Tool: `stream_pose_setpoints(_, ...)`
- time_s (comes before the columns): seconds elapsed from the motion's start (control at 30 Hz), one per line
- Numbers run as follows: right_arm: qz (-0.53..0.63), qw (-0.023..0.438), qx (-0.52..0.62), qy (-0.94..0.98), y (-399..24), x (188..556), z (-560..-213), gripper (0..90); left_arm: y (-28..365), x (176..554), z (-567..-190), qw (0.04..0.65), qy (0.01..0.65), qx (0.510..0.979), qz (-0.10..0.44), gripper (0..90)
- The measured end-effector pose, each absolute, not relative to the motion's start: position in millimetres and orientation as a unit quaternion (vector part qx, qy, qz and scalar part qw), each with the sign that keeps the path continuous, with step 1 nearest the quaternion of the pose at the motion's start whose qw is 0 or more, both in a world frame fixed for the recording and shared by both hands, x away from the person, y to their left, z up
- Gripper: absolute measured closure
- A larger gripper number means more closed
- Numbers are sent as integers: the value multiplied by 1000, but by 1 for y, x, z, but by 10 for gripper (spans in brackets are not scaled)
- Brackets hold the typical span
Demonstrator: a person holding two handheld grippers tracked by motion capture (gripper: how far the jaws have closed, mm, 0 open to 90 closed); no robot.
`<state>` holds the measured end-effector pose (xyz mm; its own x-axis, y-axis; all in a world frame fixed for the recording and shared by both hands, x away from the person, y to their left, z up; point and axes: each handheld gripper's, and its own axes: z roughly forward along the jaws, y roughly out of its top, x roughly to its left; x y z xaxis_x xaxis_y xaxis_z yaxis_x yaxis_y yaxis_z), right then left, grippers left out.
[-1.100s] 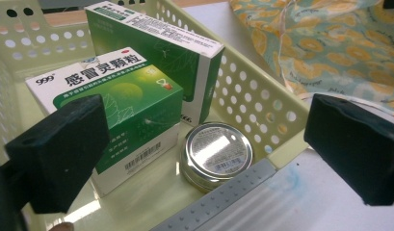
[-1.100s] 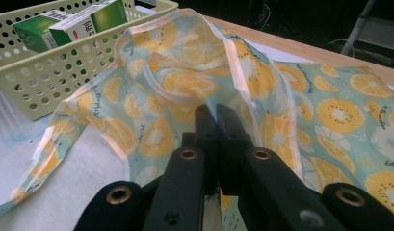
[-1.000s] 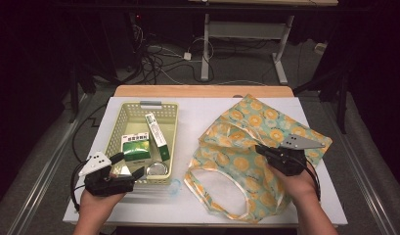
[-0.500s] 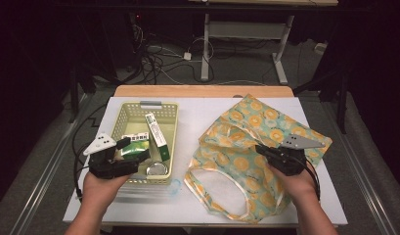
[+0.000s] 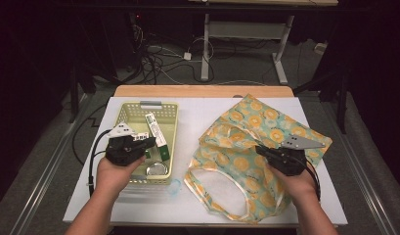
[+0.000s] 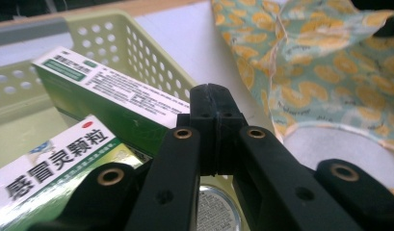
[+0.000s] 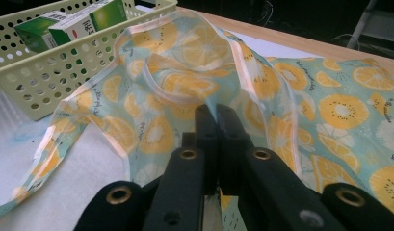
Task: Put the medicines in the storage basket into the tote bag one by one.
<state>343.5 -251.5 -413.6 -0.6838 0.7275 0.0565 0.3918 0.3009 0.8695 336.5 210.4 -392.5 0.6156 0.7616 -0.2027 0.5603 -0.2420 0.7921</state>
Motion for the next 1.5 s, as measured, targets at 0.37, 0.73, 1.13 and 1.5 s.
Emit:
stream_pose_setpoints(0.37, 468, 173, 355, 791, -248, 345, -416, 900, 157, 361, -399, 369, 396, 833, 116, 878)
stream_pose_setpoints(0.73, 467, 171, 353, 793, -246, 344, -418, 900, 151, 370, -408, 275, 403, 863, 126, 878)
stream_pose_setpoints(1.13, 464, 171, 352, 795, -245, 344, -418, 900, 170, 369, -407, 234, 409, 868, 158, 878)
stream_pose_setpoints(1.5, 464, 170, 351, 795, -245, 344, -419, 900, 181, 371, -412, 240, 421, 861, 153, 877)
